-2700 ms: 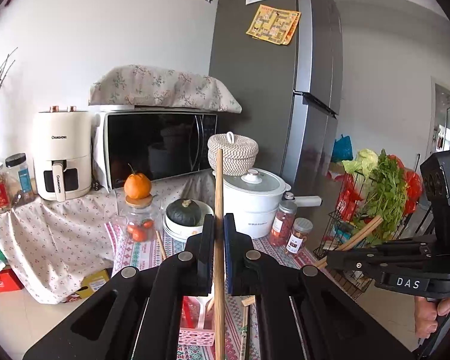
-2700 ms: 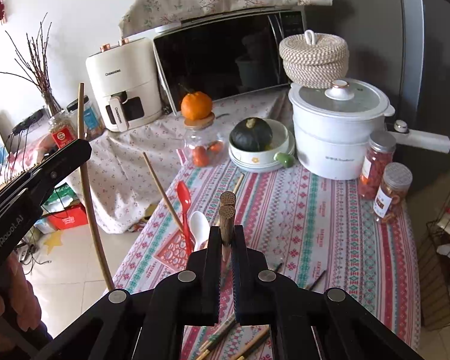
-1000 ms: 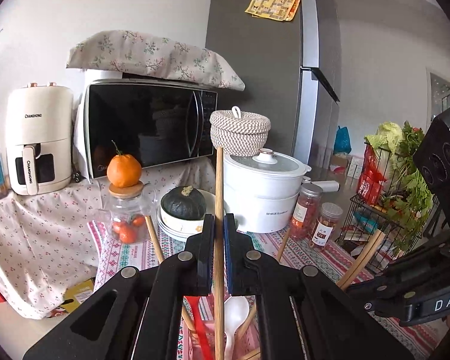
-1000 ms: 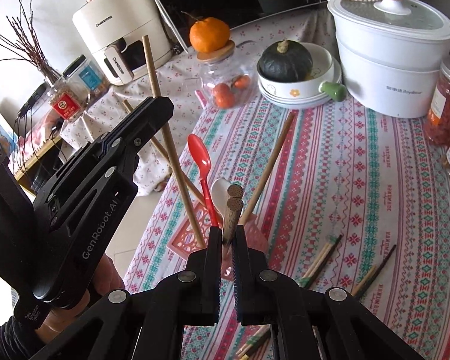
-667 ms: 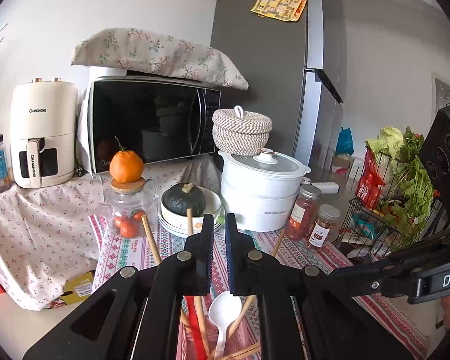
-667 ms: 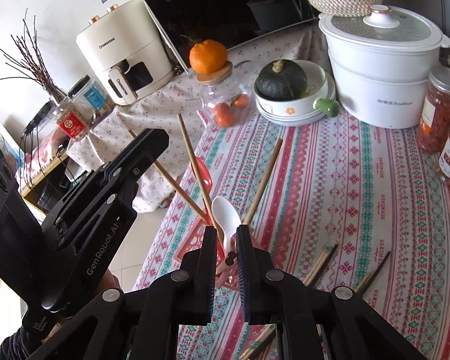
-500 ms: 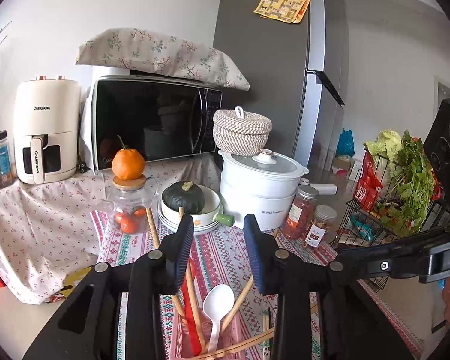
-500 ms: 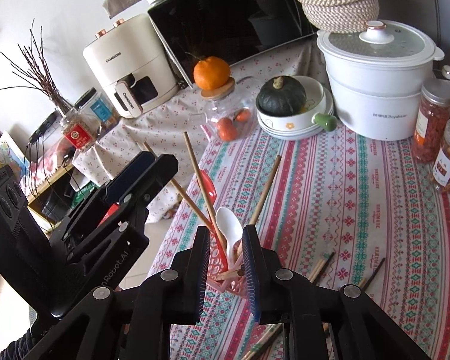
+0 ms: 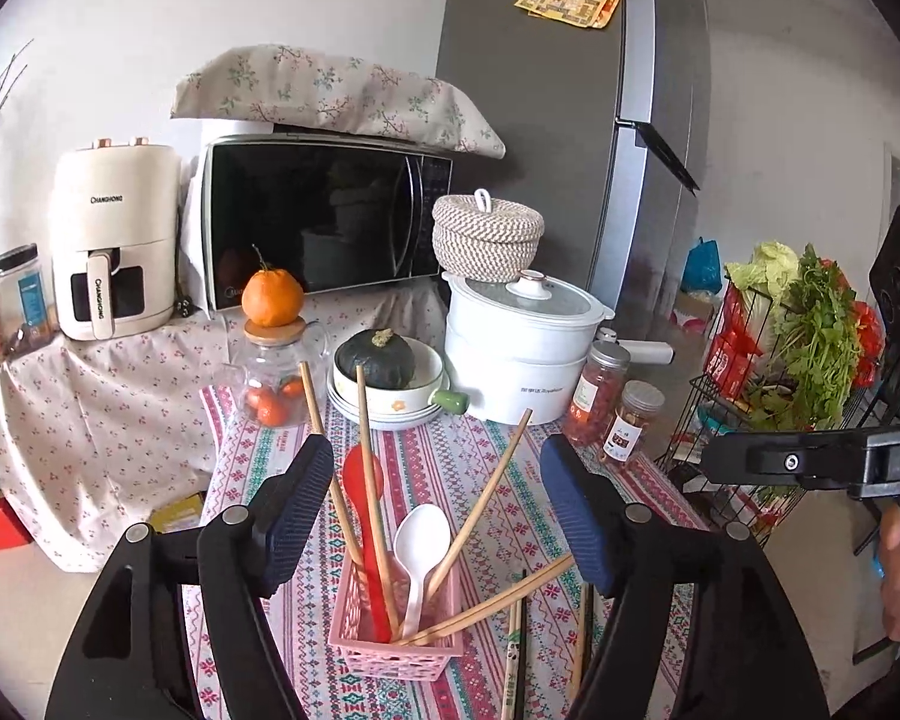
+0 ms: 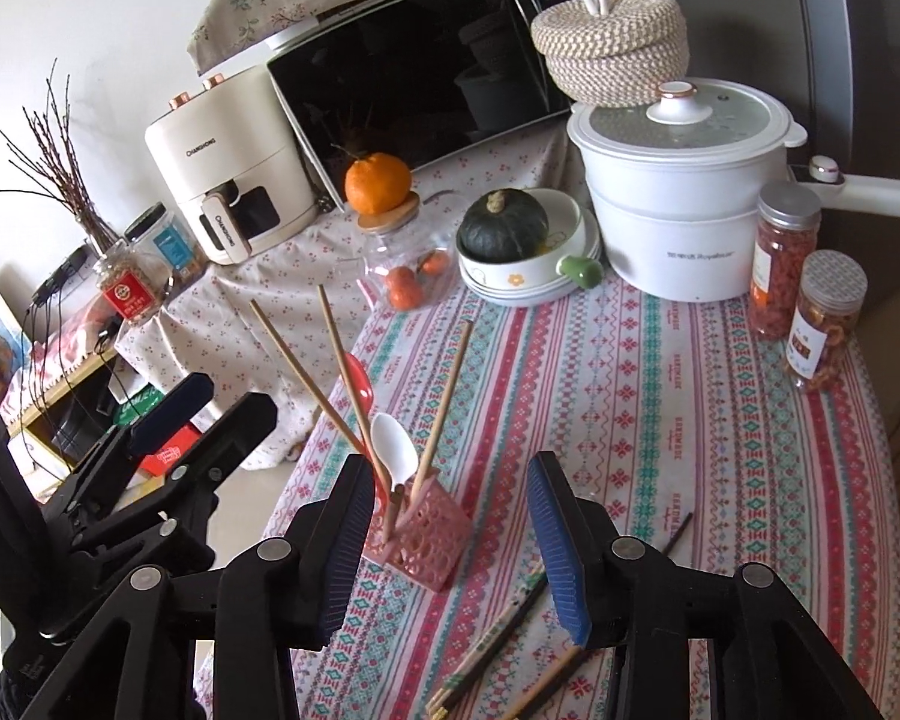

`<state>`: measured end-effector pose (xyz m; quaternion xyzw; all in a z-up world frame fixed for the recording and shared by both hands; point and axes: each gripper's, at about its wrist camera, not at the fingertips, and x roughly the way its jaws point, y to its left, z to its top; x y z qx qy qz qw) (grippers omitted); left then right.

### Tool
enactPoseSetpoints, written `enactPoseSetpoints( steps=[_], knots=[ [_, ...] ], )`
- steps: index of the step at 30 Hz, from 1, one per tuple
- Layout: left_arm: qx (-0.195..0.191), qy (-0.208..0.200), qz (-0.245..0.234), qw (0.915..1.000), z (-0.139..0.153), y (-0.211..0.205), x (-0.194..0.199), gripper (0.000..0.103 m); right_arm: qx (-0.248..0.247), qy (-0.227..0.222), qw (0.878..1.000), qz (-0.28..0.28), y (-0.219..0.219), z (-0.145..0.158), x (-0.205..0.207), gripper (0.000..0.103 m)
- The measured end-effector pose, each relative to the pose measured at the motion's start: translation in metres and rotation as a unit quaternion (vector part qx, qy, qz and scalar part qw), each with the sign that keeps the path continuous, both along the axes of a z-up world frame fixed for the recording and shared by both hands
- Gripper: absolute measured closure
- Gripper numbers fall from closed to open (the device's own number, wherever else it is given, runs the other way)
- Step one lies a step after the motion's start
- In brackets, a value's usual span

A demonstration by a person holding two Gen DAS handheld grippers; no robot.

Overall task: Organize utensils
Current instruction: 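Move both tools back to the remaining chopsticks on the cloth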

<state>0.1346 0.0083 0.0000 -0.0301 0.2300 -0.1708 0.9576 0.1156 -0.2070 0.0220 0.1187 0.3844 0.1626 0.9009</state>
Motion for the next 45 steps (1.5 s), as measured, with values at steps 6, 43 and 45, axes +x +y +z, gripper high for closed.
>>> enactPoseSetpoints(
  steps=[6, 43, 45],
  knots=[
    [0.003, 0.026, 0.007, 0.9996, -0.003, -0.002, -0.011, 0.022, -0.021, 0.007, 1.000, -0.014, -0.008, -0.015, -0.007, 0.032],
    [0.126, 0.212, -0.022, 0.9688, -0.120, -0.033, -0.021, 0.020, -0.190, 0.126, 0.970, -0.079, -0.021, -0.176, 0.008, 0.011],
    [0.137, 0.210, -0.024, 0.9677, -0.122, -0.036, -0.022, 0.020, -0.186, 0.141, 0.969, -0.081, -0.023, -0.185, 0.014, 0.018]
  ],
)
